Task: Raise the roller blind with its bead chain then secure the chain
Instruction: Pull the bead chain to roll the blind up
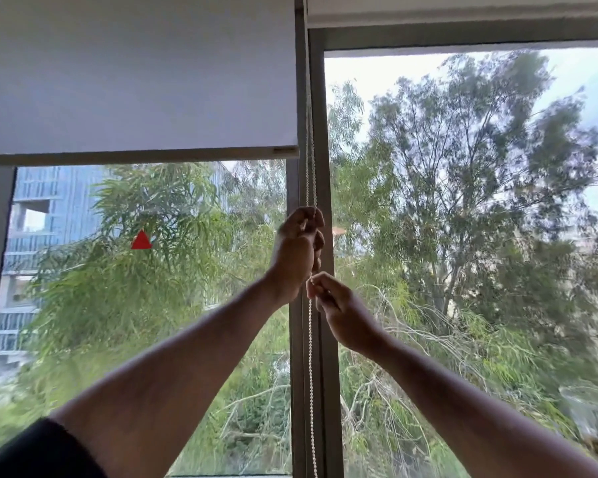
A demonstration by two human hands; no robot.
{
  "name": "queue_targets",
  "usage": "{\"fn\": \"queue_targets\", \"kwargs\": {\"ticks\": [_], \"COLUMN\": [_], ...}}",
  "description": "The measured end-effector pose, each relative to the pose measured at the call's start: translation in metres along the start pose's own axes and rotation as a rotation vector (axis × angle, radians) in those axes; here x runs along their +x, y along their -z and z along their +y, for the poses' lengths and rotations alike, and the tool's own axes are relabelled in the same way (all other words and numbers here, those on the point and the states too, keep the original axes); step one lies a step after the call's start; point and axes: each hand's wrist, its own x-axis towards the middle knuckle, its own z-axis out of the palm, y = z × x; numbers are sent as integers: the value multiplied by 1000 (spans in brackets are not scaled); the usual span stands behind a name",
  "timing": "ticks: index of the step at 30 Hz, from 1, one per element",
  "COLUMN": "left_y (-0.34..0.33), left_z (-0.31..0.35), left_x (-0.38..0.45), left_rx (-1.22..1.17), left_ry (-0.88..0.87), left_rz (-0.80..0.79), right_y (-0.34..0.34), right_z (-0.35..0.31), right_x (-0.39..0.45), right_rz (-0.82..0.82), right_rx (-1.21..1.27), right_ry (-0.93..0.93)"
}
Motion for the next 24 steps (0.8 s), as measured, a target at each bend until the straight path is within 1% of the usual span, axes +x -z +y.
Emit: {"fn": "queue_targets", "kwargs": {"ticks": [3, 4, 6, 8, 10, 12, 14, 16, 20, 22, 24], "left_y": [4, 5, 4, 2, 1, 0, 1, 2, 8, 13, 20], "left_z": [-7, -7, -10, -13, -20, -31, -39, -40, -33, -30, -26], "left_x": [-3, -3, -4, -6, -9, -14, -18, -20, -12, -8, -2], "left_rx": [105, 137, 162, 135, 209, 286, 319, 340, 407, 386, 371], "left_ry": [-117, -156, -227, -264, -288, -298, -308, -318, -335, -279, -234], "left_rz": [16, 20, 6, -31, -37, -51, -75, -90, -155, -205, -218], "right_y": [21, 30, 48, 65, 80, 90, 93, 90, 79, 74, 71], "right_z": [-10, -17, -36, -63, -93, -117, -129, -127, -114, -108, -102], "right_x": [17, 26, 46, 69, 93, 112, 125, 132, 132, 128, 123], "right_rz": [-229, -257, -205, -140, -88, -29, 19, 71, 161, 170, 166], "right_rx": [56, 71, 181, 401, 654, 804, 753, 575, 252, 165, 82], "right_ry": [-144, -183, -234, -247, -220, -189, -197, -188, -19, 47, 91]}}
